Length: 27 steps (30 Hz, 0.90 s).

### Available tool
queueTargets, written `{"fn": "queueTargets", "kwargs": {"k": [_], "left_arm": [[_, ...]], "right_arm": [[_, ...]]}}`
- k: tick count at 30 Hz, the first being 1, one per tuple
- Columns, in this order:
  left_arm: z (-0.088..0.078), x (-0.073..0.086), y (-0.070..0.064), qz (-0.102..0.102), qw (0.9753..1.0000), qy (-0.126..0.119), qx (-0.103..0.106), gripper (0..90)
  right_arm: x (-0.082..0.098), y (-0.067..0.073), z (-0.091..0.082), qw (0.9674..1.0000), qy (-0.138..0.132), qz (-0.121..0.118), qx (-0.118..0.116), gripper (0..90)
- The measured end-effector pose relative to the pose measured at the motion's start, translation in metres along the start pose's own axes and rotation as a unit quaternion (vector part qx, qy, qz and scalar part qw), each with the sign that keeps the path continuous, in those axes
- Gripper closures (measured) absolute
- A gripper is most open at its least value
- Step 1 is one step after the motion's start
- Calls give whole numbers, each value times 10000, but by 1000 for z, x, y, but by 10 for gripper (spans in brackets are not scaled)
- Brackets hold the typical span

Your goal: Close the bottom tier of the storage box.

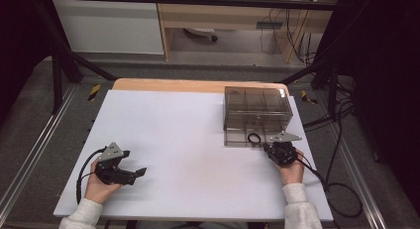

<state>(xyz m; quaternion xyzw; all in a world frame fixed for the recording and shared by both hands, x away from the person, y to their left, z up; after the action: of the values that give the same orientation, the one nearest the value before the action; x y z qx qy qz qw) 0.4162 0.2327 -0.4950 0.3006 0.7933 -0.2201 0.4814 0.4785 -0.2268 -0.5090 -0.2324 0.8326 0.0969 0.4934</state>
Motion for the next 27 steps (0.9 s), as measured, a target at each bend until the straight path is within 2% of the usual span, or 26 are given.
{"fn": "queueTargets", "kwargs": {"k": [9,27], "left_arm": [[0,0,0,-1,10000,-1,-3,44],[0,0,0,1,10000,1,-9,44]], "right_arm": [[0,-1,1,10000,-5,-71,10,900],[-2,-2,4,10000,-38,-46,33,900]]}}
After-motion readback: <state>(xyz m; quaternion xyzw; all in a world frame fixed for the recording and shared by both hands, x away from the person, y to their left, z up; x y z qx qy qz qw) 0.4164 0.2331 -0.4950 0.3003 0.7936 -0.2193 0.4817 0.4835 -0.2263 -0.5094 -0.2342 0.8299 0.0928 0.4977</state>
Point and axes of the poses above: each handheld gripper's, and its own axes: z roughly forward along the jaws, x roughly out of its underside, y roughly to its left, the point moved 9 cm from there along z, roughly forward along the jaws, and after that the axes turned 11 degrees about -y, right-handed, at the moved point
